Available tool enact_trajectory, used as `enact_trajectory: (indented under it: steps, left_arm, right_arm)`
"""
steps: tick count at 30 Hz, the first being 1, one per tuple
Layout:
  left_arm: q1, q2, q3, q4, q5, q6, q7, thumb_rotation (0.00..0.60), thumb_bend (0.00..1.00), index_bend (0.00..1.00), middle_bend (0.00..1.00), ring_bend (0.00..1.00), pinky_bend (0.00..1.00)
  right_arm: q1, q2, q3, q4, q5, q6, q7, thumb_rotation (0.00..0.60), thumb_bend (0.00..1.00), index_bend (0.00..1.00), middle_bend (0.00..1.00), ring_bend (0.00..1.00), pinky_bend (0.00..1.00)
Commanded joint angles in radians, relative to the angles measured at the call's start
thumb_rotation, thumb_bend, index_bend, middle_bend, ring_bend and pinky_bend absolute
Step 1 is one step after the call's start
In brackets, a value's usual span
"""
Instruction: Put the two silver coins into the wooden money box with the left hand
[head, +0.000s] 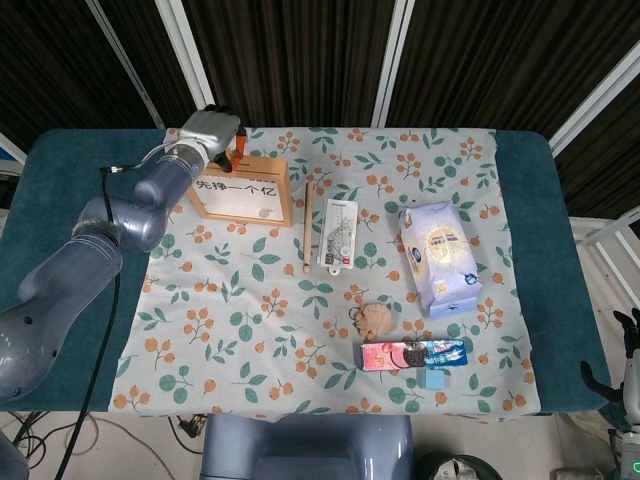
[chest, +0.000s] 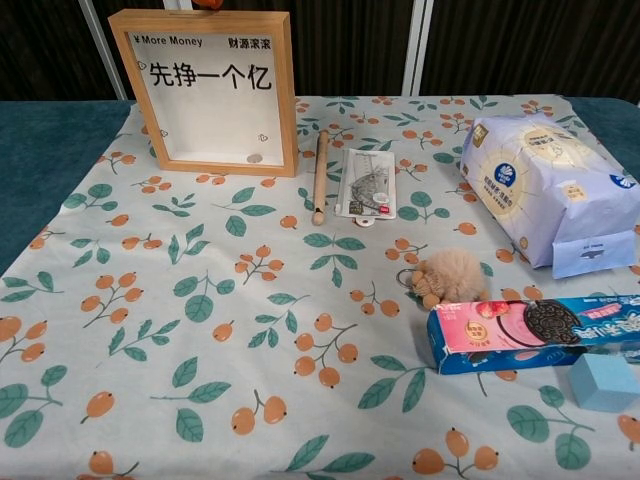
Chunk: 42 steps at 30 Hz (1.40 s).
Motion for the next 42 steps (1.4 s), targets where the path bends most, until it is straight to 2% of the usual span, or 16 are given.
enact_trajectory:
  steps: [1,13,28,42]
  left_arm:
    - [-0.003,-0.003,0.003,-0.002,0.009,0.005,-0.006,0.600,0.59,0.58,0.19,0.00,0.00]
    - [-0.020,0.010,0.033,-0.035,0.030,0.037,-0.010,0.600,0.59,0.59,0.19,0.00,0.00]
    - [-0.038,0.000,0.088,-0.044,-0.008,0.071,0.018,0.600,0.59,0.58,0.19,0.00,0.00]
    - [-0.064,-0.007,0.158,-0.071,-0.082,0.126,0.098,0.600,0.59,0.58,0.19,0.00,0.00]
  right_arm:
    - [0.000,0.001,0.000,0.000,0.000,0.000,0.001,0.600,0.37,0.16,0.05,0.00,0.00]
    - [-0.001,0.002,0.000,-0.001,-0.002,0.000,0.003,0.600,0.37,0.16,0.05,0.00,0.00]
    - [-0.001,0.002,0.001,-0.005,0.005,-0.003,0.001,0.600,0.37,0.16,0.05,0.00,0.00]
    - [0.000,0.003,0.002,-0.008,0.008,-0.005,0.003,0.600,0.37,0.16,0.05,0.00,0.00]
